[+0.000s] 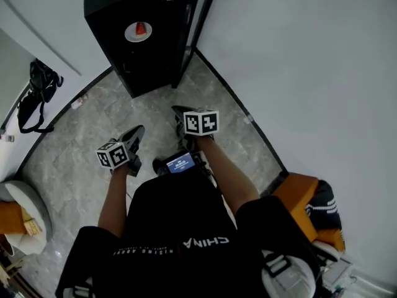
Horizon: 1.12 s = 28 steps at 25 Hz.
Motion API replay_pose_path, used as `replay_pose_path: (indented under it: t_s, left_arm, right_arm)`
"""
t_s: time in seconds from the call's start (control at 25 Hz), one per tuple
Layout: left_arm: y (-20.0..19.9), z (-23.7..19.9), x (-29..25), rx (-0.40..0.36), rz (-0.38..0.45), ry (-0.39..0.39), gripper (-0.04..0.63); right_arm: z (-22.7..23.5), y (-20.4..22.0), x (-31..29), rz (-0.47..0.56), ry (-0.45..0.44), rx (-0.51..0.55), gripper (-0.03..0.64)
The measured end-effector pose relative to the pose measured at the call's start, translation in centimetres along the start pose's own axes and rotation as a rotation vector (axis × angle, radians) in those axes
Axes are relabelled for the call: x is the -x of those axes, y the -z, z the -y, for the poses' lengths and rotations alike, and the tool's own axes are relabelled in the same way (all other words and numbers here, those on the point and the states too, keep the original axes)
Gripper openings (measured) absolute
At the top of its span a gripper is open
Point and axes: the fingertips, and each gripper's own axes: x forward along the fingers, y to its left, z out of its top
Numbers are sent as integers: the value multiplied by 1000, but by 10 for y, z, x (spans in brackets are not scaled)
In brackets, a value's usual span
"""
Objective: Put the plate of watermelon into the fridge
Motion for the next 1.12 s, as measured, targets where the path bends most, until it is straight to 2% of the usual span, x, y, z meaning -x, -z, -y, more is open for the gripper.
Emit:
replay_pose_path:
  t_s: [0.12,0.24,0.48,0.6,0.76,1.0,1.12]
  left_arm:
    - [17,9,-7,-10,-18,4,14]
    - [31,15,-15,-45,-32,-28,14]
    - [28,26,-36,-82,-22,-89,14]
    - [26,36,-53,-94,7,-120,12]
    - [24,56,-66,-146,16,-136,12]
    - [6,75,-61,-169,58,-110,12]
    - [1,77,-62,-190,67,-126,12]
  right_arm:
    - [4,13,13,-28,24,59,18]
    - [9,17,21,-53,31,110,18]
    - [27,9,32,-52,96,202,18]
    - [37,6,41,-56,74,213,17]
    - [50,-6,48,-56,39,232,17]
    - [39,-32,41,-35,-1,278,17]
    - [31,-35,36,-26,-25,300,17]
